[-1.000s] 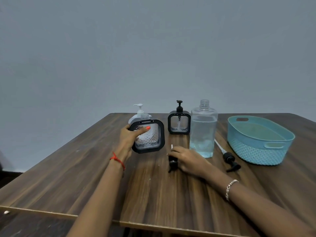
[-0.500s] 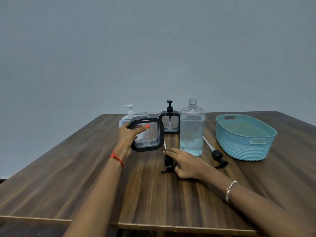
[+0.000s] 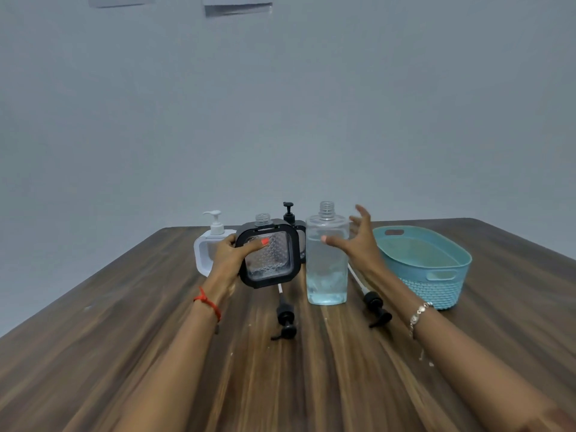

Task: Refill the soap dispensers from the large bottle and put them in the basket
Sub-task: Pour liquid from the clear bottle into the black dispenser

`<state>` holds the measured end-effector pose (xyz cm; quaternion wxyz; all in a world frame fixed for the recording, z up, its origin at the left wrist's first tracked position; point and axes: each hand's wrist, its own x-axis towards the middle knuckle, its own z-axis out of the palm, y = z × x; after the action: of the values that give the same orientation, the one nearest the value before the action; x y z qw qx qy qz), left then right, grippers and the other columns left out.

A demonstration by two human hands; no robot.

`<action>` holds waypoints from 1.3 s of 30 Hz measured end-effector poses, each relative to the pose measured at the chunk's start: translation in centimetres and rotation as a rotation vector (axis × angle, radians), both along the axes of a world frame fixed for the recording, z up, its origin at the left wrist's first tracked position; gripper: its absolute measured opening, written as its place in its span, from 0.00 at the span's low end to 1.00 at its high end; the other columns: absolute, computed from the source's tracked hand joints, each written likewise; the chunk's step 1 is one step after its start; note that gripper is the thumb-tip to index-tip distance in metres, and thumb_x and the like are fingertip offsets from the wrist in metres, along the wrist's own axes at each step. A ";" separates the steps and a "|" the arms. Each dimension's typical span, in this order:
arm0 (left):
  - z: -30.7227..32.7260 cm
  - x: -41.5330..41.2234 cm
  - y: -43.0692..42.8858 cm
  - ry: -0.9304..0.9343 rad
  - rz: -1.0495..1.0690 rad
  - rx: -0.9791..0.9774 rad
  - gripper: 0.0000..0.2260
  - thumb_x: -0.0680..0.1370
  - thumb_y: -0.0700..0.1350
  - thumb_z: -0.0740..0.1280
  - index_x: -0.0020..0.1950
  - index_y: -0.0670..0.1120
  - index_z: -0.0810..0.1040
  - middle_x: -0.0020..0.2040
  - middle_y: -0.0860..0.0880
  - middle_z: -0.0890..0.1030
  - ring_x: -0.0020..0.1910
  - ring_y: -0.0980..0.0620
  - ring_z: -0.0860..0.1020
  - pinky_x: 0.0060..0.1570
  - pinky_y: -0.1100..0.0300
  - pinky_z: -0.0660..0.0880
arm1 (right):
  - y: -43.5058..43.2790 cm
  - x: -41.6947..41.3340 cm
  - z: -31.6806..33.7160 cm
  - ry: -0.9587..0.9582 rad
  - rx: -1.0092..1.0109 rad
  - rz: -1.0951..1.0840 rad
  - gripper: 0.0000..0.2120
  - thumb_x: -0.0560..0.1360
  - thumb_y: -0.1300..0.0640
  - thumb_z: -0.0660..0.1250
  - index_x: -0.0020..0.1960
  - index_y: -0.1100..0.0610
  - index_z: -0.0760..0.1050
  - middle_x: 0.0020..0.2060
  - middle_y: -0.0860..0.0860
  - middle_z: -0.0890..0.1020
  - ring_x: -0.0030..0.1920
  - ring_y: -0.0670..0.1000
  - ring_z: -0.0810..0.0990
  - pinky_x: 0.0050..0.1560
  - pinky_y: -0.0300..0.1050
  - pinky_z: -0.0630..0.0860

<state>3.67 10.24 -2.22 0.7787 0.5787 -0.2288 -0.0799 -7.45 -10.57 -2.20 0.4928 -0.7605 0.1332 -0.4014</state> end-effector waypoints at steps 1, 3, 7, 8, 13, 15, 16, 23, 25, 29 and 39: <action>0.0 0.0 -0.1 -0.005 0.005 0.005 0.13 0.68 0.34 0.73 0.51 0.39 0.78 0.41 0.47 0.82 0.35 0.55 0.82 0.35 0.64 0.79 | -0.4 0.3 -0.3 0.046 0.064 0.055 0.50 0.56 0.49 0.80 0.71 0.51 0.57 0.65 0.55 0.71 0.61 0.54 0.74 0.60 0.54 0.74; 0.0 -0.1 -0.2 -0.012 0.016 0.021 0.14 0.67 0.35 0.74 0.50 0.39 0.78 0.42 0.46 0.82 0.36 0.55 0.82 0.35 0.63 0.79 | -0.9 0.7 -0.7 0.062 0.151 0.161 0.40 0.59 0.57 0.80 0.66 0.55 0.65 0.59 0.55 0.77 0.55 0.54 0.78 0.53 0.50 0.79; -0.2 -0.5 -0.6 -0.035 0.080 0.035 0.10 0.66 0.35 0.75 0.44 0.43 0.78 0.40 0.48 0.82 0.35 0.55 0.81 0.34 0.65 0.78 | -0.6 0.5 -0.9 -0.002 0.172 0.285 0.25 0.63 0.67 0.76 0.56 0.55 0.73 0.47 0.49 0.82 0.47 0.49 0.82 0.40 0.37 0.80; -0.3 -0.5 -0.6 -0.042 0.097 0.035 0.10 0.66 0.35 0.75 0.43 0.44 0.78 0.40 0.48 0.82 0.35 0.56 0.81 0.33 0.65 0.78 | -0.5 0.4 -0.9 -0.012 0.150 0.294 0.24 0.63 0.67 0.77 0.55 0.53 0.73 0.47 0.47 0.82 0.45 0.45 0.82 0.39 0.35 0.78; -0.6 -0.4 -0.8 -0.087 0.165 0.071 0.11 0.64 0.39 0.77 0.43 0.45 0.79 0.40 0.50 0.83 0.36 0.56 0.81 0.34 0.66 0.78 | 0.3 0.3 -1.0 -0.014 0.080 0.190 0.21 0.60 0.61 0.79 0.47 0.45 0.75 0.43 0.41 0.81 0.39 0.35 0.81 0.36 0.31 0.76; -0.6 -0.5 -0.9 -0.097 0.170 0.074 0.12 0.63 0.39 0.78 0.43 0.45 0.79 0.40 0.49 0.83 0.38 0.53 0.81 0.38 0.62 0.78 | 0.6 0.3 -1.0 -0.023 0.085 0.150 0.21 0.60 0.61 0.80 0.46 0.46 0.74 0.41 0.41 0.81 0.37 0.33 0.80 0.34 0.29 0.75; -0.7 -0.5 -1.0 -0.105 0.173 0.073 0.13 0.63 0.38 0.78 0.43 0.45 0.79 0.40 0.49 0.83 0.39 0.53 0.81 0.40 0.60 0.78 | 0.8 0.2 -0.9 -0.035 0.085 0.136 0.21 0.60 0.62 0.80 0.46 0.48 0.74 0.40 0.40 0.80 0.36 0.31 0.79 0.33 0.27 0.74; -0.9 -1.0 -0.9 -0.126 0.158 0.087 0.16 0.62 0.38 0.79 0.47 0.42 0.80 0.43 0.46 0.83 0.43 0.48 0.82 0.47 0.54 0.79 | 2.1 0.2 -0.9 -0.128 -0.001 -0.028 0.26 0.59 0.58 0.81 0.53 0.55 0.74 0.43 0.42 0.78 0.42 0.35 0.76 0.36 0.21 0.70; -1.0 -1.0 -0.7 -0.120 0.138 0.086 0.15 0.61 0.37 0.79 0.45 0.44 0.80 0.43 0.47 0.83 0.43 0.48 0.82 0.47 0.54 0.79 | 2.1 0.2 -0.6 -0.140 -0.025 -0.056 0.28 0.58 0.56 0.82 0.54 0.56 0.74 0.46 0.46 0.79 0.46 0.43 0.78 0.39 0.23 0.72; -0.6 -1.3 -0.4 -0.113 0.090 0.090 0.17 0.62 0.36 0.78 0.48 0.42 0.79 0.44 0.46 0.83 0.41 0.51 0.82 0.45 0.56 0.80 | 2.2 -0.7 1.6 -0.150 -0.178 -0.097 0.30 0.58 0.53 0.81 0.54 0.55 0.72 0.47 0.46 0.78 0.47 0.46 0.77 0.41 0.30 0.74; 1.7 -3.2 -0.2 -0.156 0.008 0.048 0.12 0.64 0.33 0.76 0.43 0.45 0.81 0.35 0.54 0.84 0.36 0.56 0.82 0.41 0.62 0.81 | 2.7 -2.9 6.9 -0.155 -0.567 -0.190 0.37 0.57 0.52 0.80 0.62 0.56 0.70 0.48 0.53 0.80 0.47 0.54 0.79 0.45 0.47 0.76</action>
<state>0.50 10.05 -0.47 0.7449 0.6024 -0.2843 -0.0369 -10.38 -7.88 4.67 0.2299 -0.8191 0.0483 -0.5234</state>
